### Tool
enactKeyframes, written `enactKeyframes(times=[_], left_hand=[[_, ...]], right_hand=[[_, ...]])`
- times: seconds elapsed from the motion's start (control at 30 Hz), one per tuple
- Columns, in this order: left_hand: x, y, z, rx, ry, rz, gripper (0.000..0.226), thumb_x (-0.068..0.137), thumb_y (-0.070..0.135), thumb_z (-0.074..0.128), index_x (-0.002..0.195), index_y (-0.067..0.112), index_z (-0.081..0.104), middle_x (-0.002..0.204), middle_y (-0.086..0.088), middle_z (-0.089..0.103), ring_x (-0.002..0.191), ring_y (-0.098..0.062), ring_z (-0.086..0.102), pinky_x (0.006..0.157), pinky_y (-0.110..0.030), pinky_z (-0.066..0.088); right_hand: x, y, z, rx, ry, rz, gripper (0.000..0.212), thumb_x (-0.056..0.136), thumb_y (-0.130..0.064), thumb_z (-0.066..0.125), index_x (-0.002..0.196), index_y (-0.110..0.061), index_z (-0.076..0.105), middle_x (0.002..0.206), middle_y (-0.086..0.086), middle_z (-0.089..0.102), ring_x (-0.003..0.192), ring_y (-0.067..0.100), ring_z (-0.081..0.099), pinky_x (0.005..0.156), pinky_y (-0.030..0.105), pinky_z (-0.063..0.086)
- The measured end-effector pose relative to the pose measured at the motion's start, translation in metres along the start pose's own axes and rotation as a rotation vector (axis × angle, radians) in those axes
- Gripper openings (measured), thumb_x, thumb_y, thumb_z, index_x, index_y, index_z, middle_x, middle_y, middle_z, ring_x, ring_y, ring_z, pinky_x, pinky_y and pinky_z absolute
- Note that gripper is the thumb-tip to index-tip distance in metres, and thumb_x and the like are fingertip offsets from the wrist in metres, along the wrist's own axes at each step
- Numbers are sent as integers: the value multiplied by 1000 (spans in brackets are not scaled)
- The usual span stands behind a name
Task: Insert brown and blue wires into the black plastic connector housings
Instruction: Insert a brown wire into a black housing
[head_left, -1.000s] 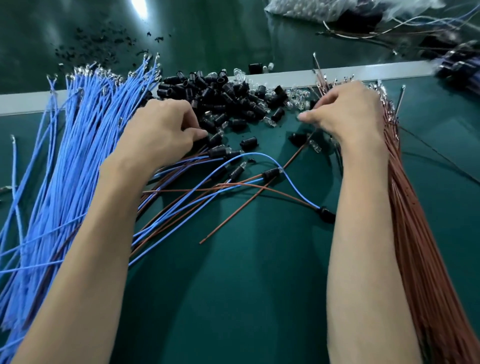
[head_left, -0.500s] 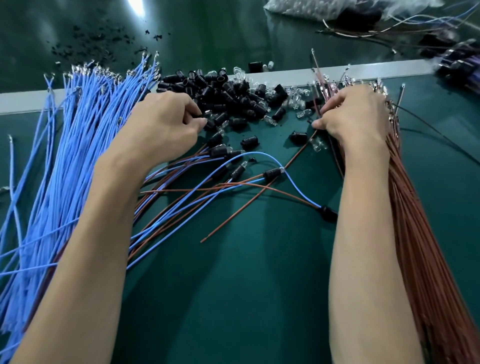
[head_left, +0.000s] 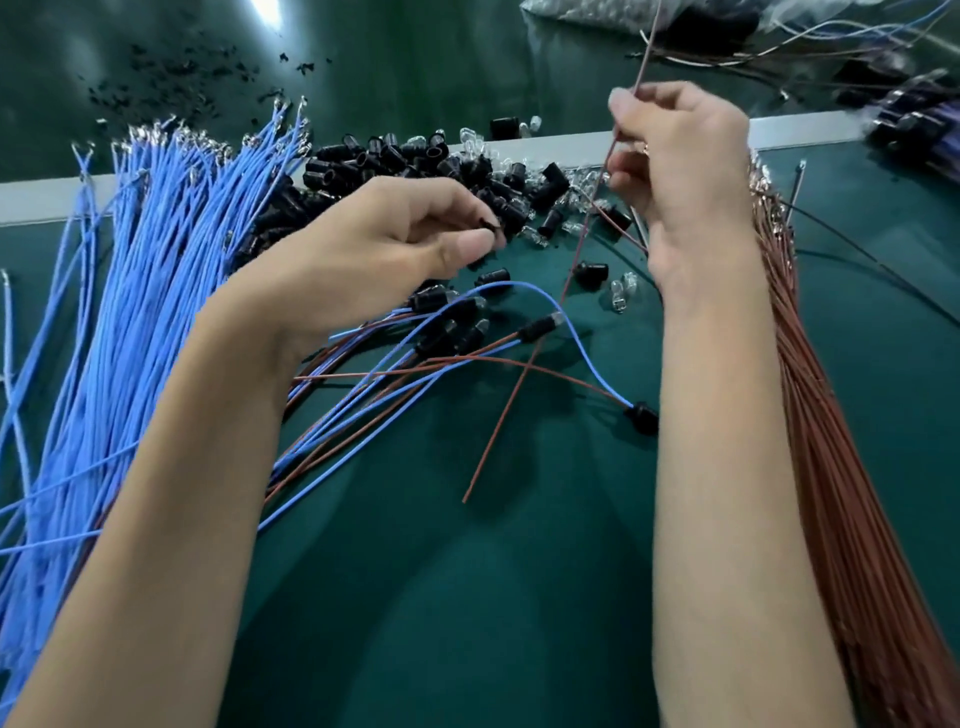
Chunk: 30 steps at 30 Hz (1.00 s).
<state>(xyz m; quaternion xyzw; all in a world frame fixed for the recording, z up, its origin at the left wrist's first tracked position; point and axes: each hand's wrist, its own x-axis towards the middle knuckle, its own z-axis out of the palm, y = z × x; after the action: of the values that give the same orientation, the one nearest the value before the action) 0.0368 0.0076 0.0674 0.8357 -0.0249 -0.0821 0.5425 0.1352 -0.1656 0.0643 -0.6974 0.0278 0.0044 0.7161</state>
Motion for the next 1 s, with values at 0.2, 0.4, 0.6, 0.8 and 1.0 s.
enactKeyframes(times=[0.2, 0.4, 0.6, 0.8, 1.0], left_hand=[[-7, 9, 6, -72, -278, 11, 19, 78, 25, 56, 92, 15, 64, 116, -14, 67, 111, -22, 62, 100, -28, 43], [-3, 4, 3, -24, -109, 19, 14, 81, 29, 59, 90, 19, 64, 118, -5, 64, 93, -8, 57, 87, -19, 45], [5, 3, 18, 94, -183, 24, 8, 90, 17, 61, 87, 22, 64, 129, 7, 58, 111, 4, 55, 94, -12, 41], [8, 2, 32, 125, -164, -8, 13, 91, 21, 62, 99, 14, 70, 98, -7, 72, 84, -14, 61, 83, -26, 47], [10, 0, 30, -32, 86, -29, 13, 92, 19, 61, 99, 12, 69, 90, -9, 69, 78, -8, 52, 76, -23, 42]], right_hand=[[-4, -5, 12, 342, 61, 35, 14, 89, -3, 61, 78, -9, 57, 51, -6, 52, 45, 5, 48, 42, 16, 40], [0, -6, 6, 623, 60, 154, 13, 93, -6, 57, 80, -5, 58, 66, 2, 49, 44, 2, 47, 39, 13, 38], [-2, -5, 11, 819, -39, 247, 18, 94, -4, 54, 77, -2, 57, 67, 5, 49, 43, 2, 46, 38, 10, 38], [-2, 3, 19, 770, -53, 273, 17, 94, -5, 55, 77, -2, 55, 62, 3, 51, 45, 3, 51, 41, 12, 42], [-4, 14, 16, -128, -477, 119, 14, 91, -24, 62, 80, -16, 66, 70, -7, 60, 54, 3, 46, 49, 15, 36]])
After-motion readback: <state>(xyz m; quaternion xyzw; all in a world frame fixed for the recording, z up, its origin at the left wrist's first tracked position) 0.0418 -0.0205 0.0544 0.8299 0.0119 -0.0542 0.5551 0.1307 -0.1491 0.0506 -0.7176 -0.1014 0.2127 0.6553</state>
